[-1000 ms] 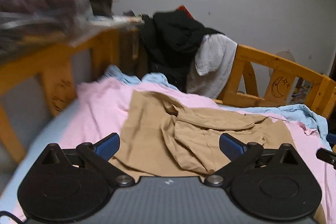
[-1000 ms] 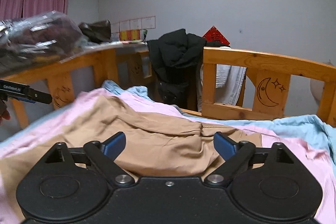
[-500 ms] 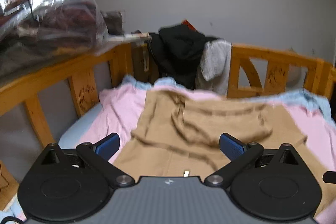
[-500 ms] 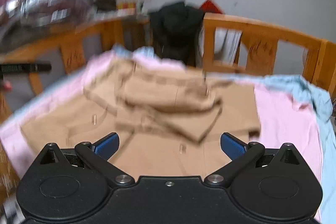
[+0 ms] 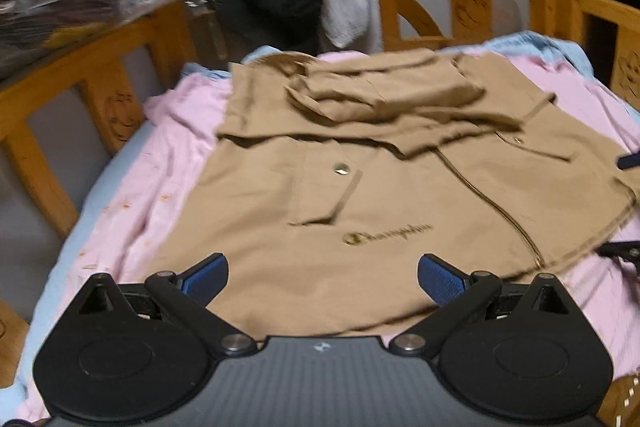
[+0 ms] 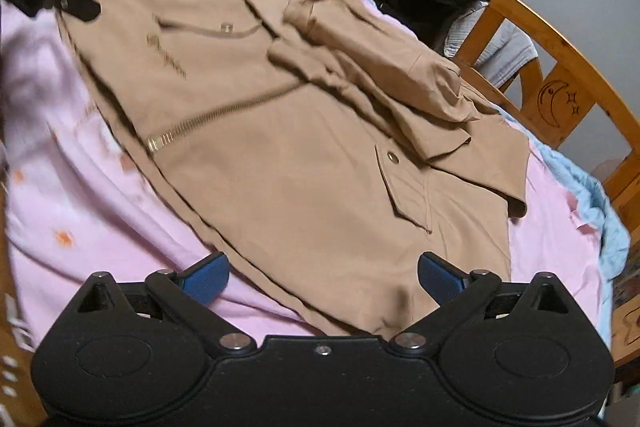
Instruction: Fold large clothes
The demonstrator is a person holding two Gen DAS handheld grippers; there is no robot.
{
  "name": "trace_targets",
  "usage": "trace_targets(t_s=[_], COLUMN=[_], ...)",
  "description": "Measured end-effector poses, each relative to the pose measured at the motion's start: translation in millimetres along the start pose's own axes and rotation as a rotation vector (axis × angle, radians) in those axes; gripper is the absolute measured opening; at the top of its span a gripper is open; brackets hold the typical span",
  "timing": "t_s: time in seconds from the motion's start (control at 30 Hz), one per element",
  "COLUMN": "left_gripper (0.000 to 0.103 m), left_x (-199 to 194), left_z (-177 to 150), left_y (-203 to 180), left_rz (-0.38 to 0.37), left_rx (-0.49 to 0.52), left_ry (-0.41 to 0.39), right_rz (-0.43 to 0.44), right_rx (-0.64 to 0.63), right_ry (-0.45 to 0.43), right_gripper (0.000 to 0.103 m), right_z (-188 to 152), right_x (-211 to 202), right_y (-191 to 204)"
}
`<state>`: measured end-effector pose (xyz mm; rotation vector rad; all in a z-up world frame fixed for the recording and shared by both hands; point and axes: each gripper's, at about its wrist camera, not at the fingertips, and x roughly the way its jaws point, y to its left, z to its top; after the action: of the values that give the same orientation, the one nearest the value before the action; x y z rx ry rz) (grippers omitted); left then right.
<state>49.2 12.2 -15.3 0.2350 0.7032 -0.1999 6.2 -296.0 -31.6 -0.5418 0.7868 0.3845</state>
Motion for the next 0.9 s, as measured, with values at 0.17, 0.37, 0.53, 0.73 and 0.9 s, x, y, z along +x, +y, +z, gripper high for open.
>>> trace_targets(t_s=[0.17, 0.37, 0.53, 0.73, 0.9], left_gripper=[0.103, 0.103, 0.103, 0.093, 0.075], left_x=[7.3, 13.5, 19.6, 26.1, 21.5], left_z=[-2.1, -5.4, -5.8, -1.8, -2.2], left_y=[-21.0, -46.0, -63.7, -67.0, -31.3], left_rz=[-0.068, -0.133, -0.152, -0.062, 0.035], left_rx=[0.076, 0.204, 0.283, 0.311, 0.263], left_ry=[0.011, 0.0, -0.009, -0.03, -0.027], right_rz=[-0.005, 0.025, 0.085, 0.09, 0.083], right_rx=[-0.047, -0.022, 0.127, 0.144, 0.145], right_ry=[-0.001, -0.031, -0.093, -0.161, -0.189], right_gripper=[0.097, 0.034, 0.014, 0.011, 0.011], right_z=[-1.9, 1.2, 27.0, 53.3, 58.9], right_x=[6.2, 4.4, -12.4, -26.4, -34.1], right_y=[4.1, -1.4, -25.2, -49.4, -54.4])
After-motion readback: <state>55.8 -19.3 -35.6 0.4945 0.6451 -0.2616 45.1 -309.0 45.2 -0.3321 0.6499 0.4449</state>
